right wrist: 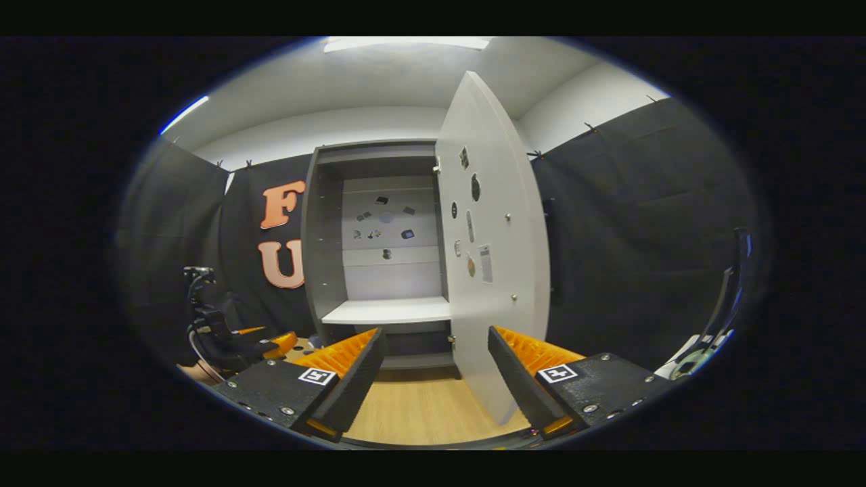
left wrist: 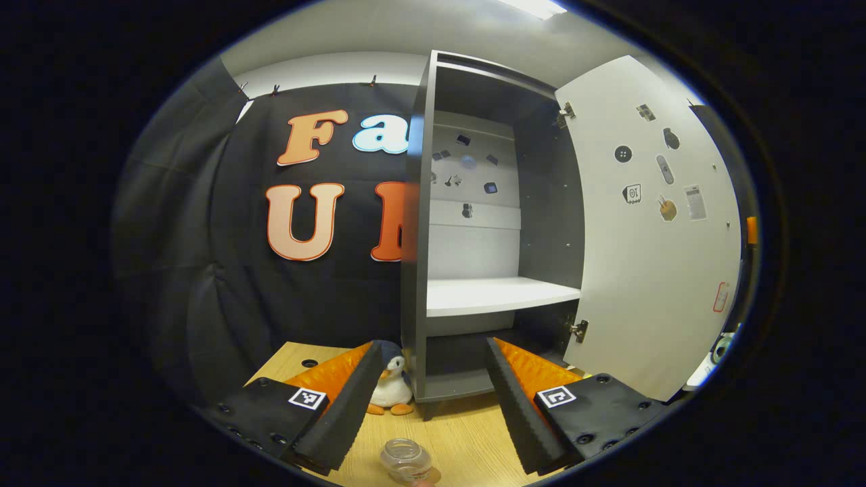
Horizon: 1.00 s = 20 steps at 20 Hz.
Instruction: Open the cabinet door with the right hand, grasp the bottle in the cabinet with the left hand and place it on the coaster, then close the cabinet door with the right hand.
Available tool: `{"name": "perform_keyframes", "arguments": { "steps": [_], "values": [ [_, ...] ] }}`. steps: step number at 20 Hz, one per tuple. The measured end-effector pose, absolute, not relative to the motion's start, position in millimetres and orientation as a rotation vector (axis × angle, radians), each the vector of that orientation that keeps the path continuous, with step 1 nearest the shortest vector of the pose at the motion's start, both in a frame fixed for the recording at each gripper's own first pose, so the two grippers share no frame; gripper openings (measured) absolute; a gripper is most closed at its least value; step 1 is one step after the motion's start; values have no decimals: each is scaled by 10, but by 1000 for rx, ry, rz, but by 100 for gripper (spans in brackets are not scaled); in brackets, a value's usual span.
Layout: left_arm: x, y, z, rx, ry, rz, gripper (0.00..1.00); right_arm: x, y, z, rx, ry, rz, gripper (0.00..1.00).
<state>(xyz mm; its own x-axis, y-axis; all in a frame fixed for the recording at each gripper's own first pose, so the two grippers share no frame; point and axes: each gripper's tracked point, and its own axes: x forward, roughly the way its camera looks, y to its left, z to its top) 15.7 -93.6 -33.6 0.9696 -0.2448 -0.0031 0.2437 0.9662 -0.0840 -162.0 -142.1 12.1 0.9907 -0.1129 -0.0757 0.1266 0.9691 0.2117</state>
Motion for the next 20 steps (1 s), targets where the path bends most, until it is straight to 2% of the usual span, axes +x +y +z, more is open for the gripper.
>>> {"name": "perform_keyframes", "arguments": {
  "steps": [6, 7, 8, 11, 12, 13, 14, 20],
  "values": [
    [44, -1088, 63, -76, -12, -245, 98, -1833, -1894, 208, 93, 52, -221, 93],
    [13, -1112, 105, -70, -17, -248, 95, -1858, -1984, 217, 74, 52, -240, 93],
    [-16, -1136, 146, -66, -18, -250, 98, -1880, -2075, 212, 58, 56, -261, 93],
    [-103, -1175, 213, -69, -25, -253, 97, -1929, -2371, 165, 35, 81, -324, 94],
    [-123, -1164, 223, -64, -29, -247, 98, -1945, -2458, 151, 39, 86, -341, 97],
    [-126, -1147, 217, -54, -27, -239, 95, -1942, -2559, 143, 48, 91, -362, 94],
    [-133, -1131, 204, -47, -23, -231, 98, -1925, -2661, 131, 54, 96, -372, 95],
    [-180, -1038, 225, -60, -11, -202, 98, -1628, -2856, 120, 110, 102, -306, 94]
  ]
}}
